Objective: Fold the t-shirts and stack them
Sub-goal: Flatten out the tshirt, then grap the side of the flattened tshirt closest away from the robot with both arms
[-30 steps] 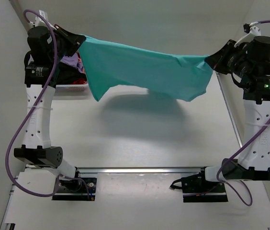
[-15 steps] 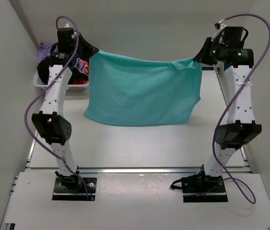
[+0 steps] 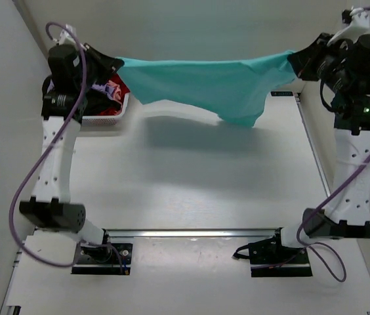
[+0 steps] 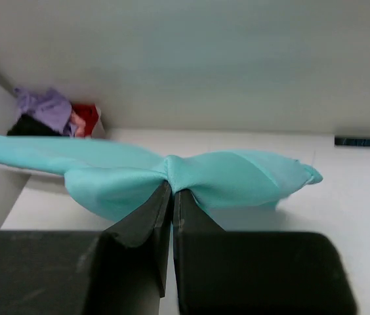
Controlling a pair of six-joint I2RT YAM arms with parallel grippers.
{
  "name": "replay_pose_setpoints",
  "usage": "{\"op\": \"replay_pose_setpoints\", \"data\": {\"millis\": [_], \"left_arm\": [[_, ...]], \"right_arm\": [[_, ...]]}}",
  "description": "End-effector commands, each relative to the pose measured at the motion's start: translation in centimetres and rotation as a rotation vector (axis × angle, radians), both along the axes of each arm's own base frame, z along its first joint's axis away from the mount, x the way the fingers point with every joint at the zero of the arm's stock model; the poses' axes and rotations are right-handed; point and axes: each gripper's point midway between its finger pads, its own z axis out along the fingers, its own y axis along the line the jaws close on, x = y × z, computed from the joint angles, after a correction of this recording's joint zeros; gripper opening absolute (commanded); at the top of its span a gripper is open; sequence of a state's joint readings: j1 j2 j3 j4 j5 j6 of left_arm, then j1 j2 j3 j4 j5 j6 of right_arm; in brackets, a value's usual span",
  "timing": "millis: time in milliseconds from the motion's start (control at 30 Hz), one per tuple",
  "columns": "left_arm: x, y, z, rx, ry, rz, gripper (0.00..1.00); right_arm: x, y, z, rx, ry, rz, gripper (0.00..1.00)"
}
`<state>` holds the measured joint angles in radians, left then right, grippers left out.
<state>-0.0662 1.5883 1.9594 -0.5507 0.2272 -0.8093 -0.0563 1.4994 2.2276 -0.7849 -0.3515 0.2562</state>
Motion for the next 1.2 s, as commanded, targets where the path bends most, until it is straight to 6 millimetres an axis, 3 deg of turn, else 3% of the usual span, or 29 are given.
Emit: {"op": "replay_pose_setpoints", "data": {"millis": [0,33,67,100,133,167,200,233,300,433,567,667,767,833,933,1167], "left_arm": [[-3.3,0.1,-6.4,0.035,0.113,-0.003,0.00],[-4.8,0.1,-6.5,0.016,0.108,-0.004,0.00],[-5.4,-0.3,-10.2,0.008,0.170,-0.022,0.00],[-6.7,-0.4,-13.7,0.002,0.239,-0.024,0.00],[-7.9,-0.2,-16.9,0.001,0.301,-0.015,0.00],[-8.8,-0.2,-17.8,0.012,0.307,-0.011,0.00],[-9.8,-0.3,-21.4,0.028,0.381,-0.019,0.00],[-10.7,0.0,-23.8,0.039,0.431,-0.007,0.00],[-12.0,0.6,-27.3,0.057,0.494,0.009,0.00],[-15.0,1.1,-33.2,0.091,0.614,0.021,0.00],[-17.6,2.2,-36.9,0.126,0.726,0.063,0.00],[-19.1,2.7,-38.4,0.162,0.771,0.077,0.00],[-21.0,3.5,-40.4,0.181,0.843,0.102,0.00],[-22.4,3.7,-41.7,0.172,0.898,0.112,0.00],[-23.0,4.1,-42.5,0.164,0.931,0.135,0.00],[-21.9,4.6,-43.2,0.140,0.942,0.175,0.00]], "right_arm": [[0.0,0.7,-6.5,-0.042,0.163,-0.005,0.00],[-0.7,0.8,-9.5,-0.035,0.235,-0.002,0.00],[-0.9,0.9,-13.7,-0.027,0.334,-0.001,0.00],[-2.4,2.1,-14.1,-0.017,0.328,0.041,0.00],[-3.6,2.5,-17.7,0.010,0.413,0.045,0.00],[-4.5,2.7,-21.7,0.019,0.509,0.040,0.00],[-5.9,3.2,-22.7,0.021,0.533,0.055,0.00],[-7.5,4.1,-25.9,0.021,0.624,0.071,0.00],[-10.4,4.4,-31.1,0.022,0.781,0.060,0.00],[-15.9,5.0,-37.9,0.071,1.054,0.089,0.00],[-19.7,5.6,-41.8,0.090,1.261,0.110,0.00],[-22.0,6.0,-43.9,0.118,1.383,0.125,0.00],[-22.4,5.7,-44.8,0.111,1.440,0.118,0.00],[-21.8,5.3,-44.9,0.096,1.443,0.122,0.00],[-20.2,4.9,-44.8,0.082,1.442,0.112,0.00],[-15.5,4.1,-44.9,0.042,1.431,0.114,0.00]]}}
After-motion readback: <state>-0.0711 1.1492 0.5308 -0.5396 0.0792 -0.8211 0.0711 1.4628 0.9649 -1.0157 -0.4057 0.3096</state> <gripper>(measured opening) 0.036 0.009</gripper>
